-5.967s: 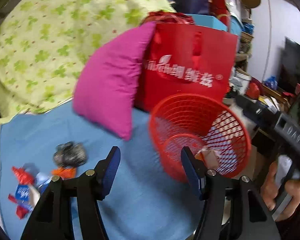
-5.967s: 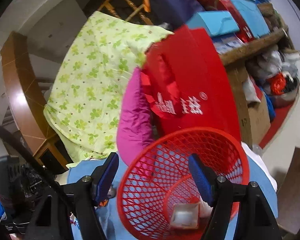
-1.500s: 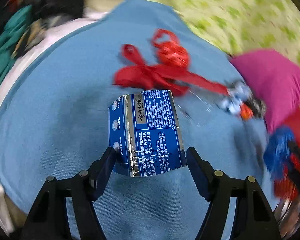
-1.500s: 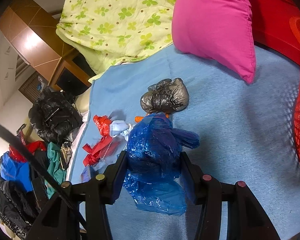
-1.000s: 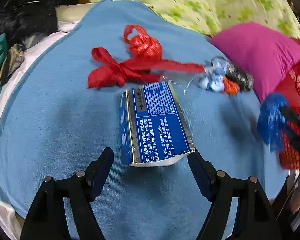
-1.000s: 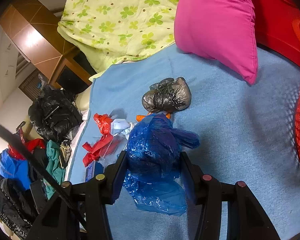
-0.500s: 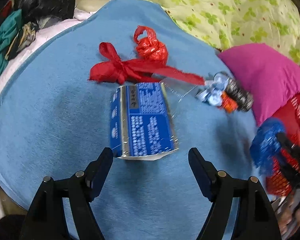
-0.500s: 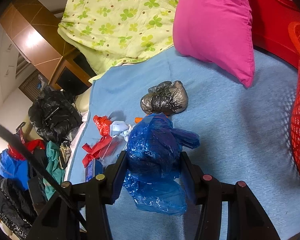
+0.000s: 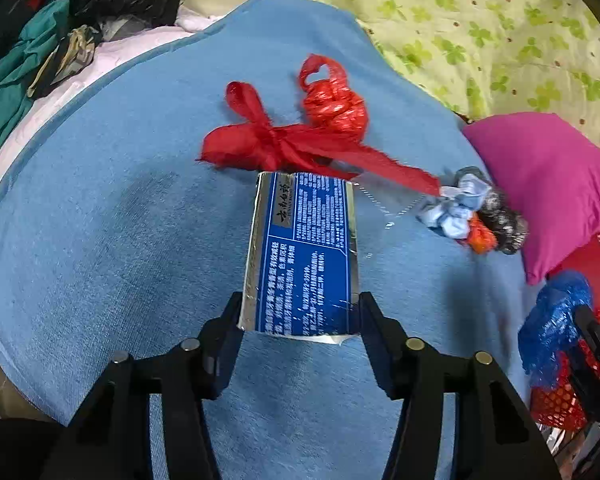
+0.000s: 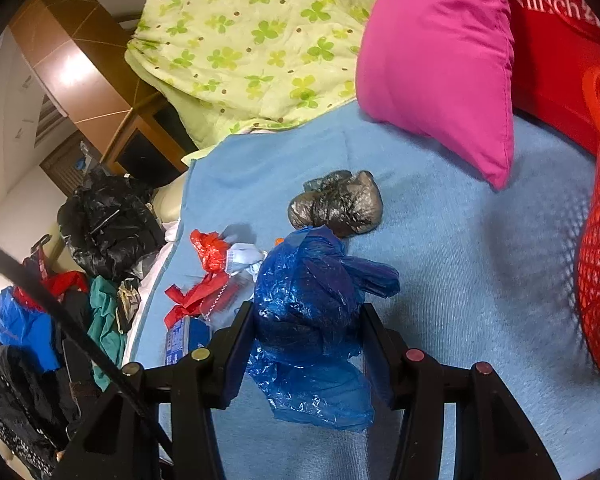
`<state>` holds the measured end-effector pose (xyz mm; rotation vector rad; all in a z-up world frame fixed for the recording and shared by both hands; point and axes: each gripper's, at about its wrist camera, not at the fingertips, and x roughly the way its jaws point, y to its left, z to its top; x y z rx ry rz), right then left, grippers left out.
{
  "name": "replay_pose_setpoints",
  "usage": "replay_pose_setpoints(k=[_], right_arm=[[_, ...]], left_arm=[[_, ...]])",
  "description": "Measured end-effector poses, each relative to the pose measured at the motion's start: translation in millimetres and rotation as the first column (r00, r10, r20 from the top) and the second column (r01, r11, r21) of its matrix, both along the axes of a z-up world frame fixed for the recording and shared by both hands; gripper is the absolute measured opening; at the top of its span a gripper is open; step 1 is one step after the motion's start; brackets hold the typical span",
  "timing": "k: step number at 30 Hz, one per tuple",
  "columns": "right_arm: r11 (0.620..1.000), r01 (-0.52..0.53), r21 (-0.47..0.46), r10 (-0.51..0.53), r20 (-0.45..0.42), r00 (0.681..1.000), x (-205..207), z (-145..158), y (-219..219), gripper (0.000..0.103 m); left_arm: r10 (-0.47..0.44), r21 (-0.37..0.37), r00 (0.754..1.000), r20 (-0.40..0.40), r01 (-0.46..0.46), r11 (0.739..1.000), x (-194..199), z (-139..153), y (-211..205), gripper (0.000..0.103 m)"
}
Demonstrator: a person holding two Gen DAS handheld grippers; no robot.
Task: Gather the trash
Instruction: 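Carry the blue box and blue bag over the red mesh basket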
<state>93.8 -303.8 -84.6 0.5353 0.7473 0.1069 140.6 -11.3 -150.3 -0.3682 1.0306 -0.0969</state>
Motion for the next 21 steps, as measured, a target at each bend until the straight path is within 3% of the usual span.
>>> replay_pose_setpoints(k=[6,9,15,21], right_arm=[[0.999,-0.004,-0.054,0.009,0.086,0.996,-14.6,18.9,2.4,0.055],[0.996,0.008,-0.088,0.006,0.162,0.987,-29.6,32.5,0.8,0.055],[0.989,0.067,-0.136,-0.024,0.297,0.955,-62.1,58.1,-8.3,0.055],[0.979,0.148,-0.137,-0.081,0.401,0.912,-98.8,76.7,-31.5,0.055]], left_arm=[[-0.053,0.088,0.990,0.134,0.041,0.995,-20.7,36.9,-19.8,0.056],[-0.095,0.173,0.972,0.215,0.057,0.983,-30.9,60.4,-36.9,0.055],[-0.222,0.331,0.908,0.356,0.100,0.938,-58.0,106.8,-82.7,0.056],[-0.324,0.387,0.837,0.441,0.149,0.910,-84.4,141.3,-118.2,0.056]])
